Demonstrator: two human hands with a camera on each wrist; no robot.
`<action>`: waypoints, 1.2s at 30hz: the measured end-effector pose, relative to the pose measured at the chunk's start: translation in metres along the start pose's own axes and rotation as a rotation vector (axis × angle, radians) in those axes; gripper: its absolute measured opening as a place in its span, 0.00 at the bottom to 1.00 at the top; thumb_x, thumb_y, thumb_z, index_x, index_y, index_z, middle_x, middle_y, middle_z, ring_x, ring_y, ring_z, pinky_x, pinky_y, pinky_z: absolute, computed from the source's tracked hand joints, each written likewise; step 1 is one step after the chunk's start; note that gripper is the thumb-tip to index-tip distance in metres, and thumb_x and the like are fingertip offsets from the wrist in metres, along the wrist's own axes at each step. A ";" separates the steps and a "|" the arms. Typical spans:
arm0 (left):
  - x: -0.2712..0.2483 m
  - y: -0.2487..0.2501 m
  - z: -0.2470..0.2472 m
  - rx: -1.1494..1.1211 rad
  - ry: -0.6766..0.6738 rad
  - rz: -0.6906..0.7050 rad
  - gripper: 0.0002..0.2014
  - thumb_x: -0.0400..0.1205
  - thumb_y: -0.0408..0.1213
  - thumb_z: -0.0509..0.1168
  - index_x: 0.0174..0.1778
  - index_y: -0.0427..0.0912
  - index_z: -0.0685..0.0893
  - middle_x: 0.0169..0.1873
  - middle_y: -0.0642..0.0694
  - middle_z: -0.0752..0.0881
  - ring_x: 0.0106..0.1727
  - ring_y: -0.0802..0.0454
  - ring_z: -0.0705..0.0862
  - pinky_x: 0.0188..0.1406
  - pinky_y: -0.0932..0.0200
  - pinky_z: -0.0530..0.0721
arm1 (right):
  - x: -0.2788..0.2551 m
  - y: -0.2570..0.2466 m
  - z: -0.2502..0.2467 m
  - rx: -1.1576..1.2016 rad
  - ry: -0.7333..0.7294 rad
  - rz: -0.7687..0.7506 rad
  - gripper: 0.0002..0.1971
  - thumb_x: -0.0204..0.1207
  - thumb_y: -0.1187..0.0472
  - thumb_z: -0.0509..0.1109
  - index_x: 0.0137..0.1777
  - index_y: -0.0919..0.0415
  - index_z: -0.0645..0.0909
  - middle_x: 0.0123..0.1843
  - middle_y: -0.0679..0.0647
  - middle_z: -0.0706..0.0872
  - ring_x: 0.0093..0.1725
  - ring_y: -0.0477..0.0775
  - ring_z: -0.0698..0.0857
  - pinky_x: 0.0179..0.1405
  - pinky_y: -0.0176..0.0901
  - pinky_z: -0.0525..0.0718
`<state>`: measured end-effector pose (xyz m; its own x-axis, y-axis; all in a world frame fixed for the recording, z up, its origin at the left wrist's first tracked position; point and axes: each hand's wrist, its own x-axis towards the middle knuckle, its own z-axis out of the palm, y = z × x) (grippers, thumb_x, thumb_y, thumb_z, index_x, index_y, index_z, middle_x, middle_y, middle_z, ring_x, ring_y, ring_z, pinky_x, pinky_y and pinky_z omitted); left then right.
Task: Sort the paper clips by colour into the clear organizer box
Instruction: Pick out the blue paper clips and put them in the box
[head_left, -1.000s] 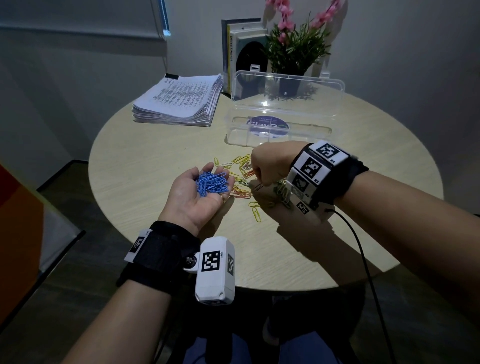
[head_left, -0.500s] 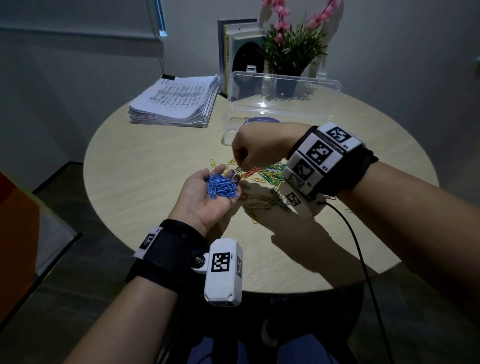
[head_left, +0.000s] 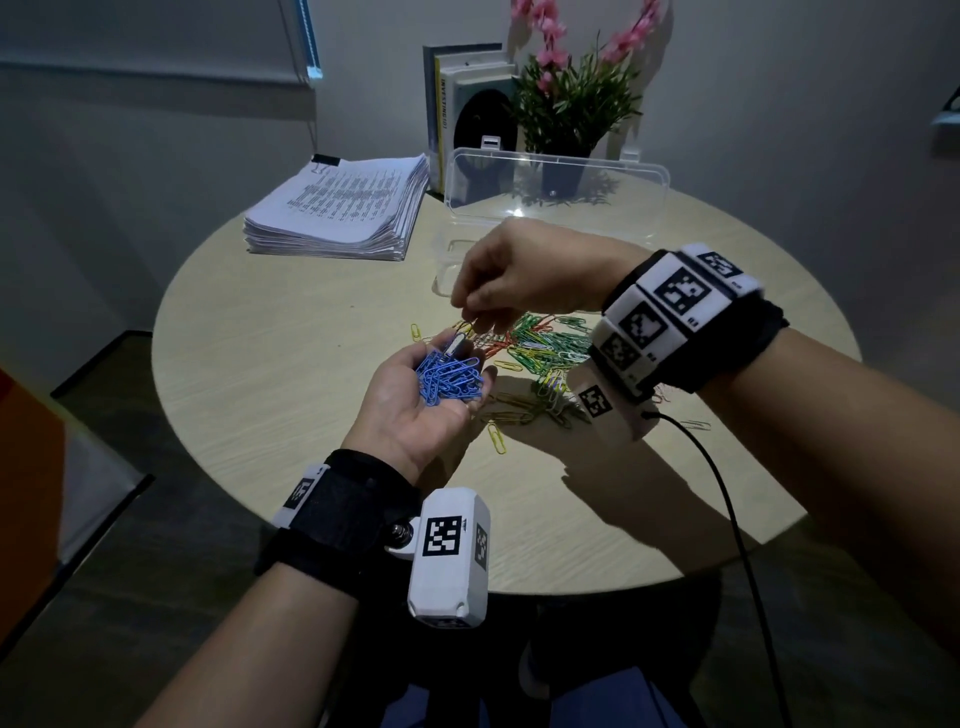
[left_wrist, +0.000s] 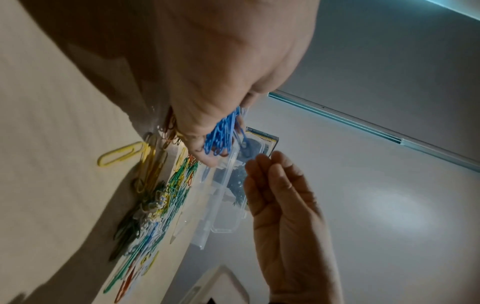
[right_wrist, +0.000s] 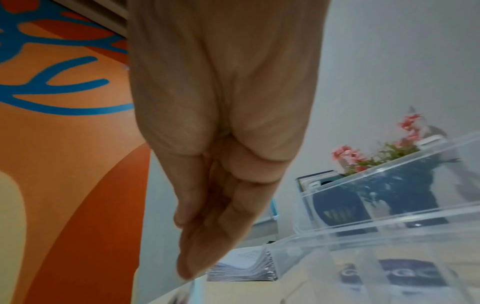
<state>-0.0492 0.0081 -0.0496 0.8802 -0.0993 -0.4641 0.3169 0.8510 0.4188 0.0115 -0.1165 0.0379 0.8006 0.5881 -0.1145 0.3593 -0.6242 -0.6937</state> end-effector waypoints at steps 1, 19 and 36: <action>0.001 0.000 0.000 -0.002 0.003 0.000 0.14 0.86 0.36 0.52 0.47 0.35 0.82 0.45 0.35 0.82 0.46 0.43 0.81 0.44 0.44 0.80 | -0.004 0.004 -0.004 0.065 -0.001 0.011 0.07 0.79 0.73 0.67 0.54 0.69 0.84 0.38 0.56 0.88 0.36 0.49 0.89 0.38 0.38 0.90; 0.002 -0.006 0.006 -0.024 0.002 -0.005 0.12 0.86 0.35 0.55 0.41 0.33 0.78 0.45 0.29 0.82 0.47 0.39 0.83 0.47 0.46 0.83 | -0.027 0.076 -0.001 -0.547 -0.118 0.252 0.10 0.67 0.66 0.79 0.47 0.55 0.88 0.40 0.47 0.86 0.41 0.47 0.82 0.39 0.36 0.78; 0.004 -0.011 0.008 0.057 -0.029 0.005 0.10 0.86 0.25 0.51 0.47 0.34 0.78 0.44 0.28 0.83 0.45 0.40 0.84 0.39 0.55 0.88 | -0.030 0.077 -0.002 -0.574 -0.193 0.252 0.06 0.71 0.64 0.76 0.44 0.52 0.83 0.36 0.43 0.82 0.39 0.47 0.81 0.36 0.38 0.79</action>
<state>-0.0460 -0.0057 -0.0501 0.8913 -0.1112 -0.4395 0.3317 0.8209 0.4648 0.0159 -0.1835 -0.0103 0.8124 0.4365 -0.3866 0.4138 -0.8987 -0.1452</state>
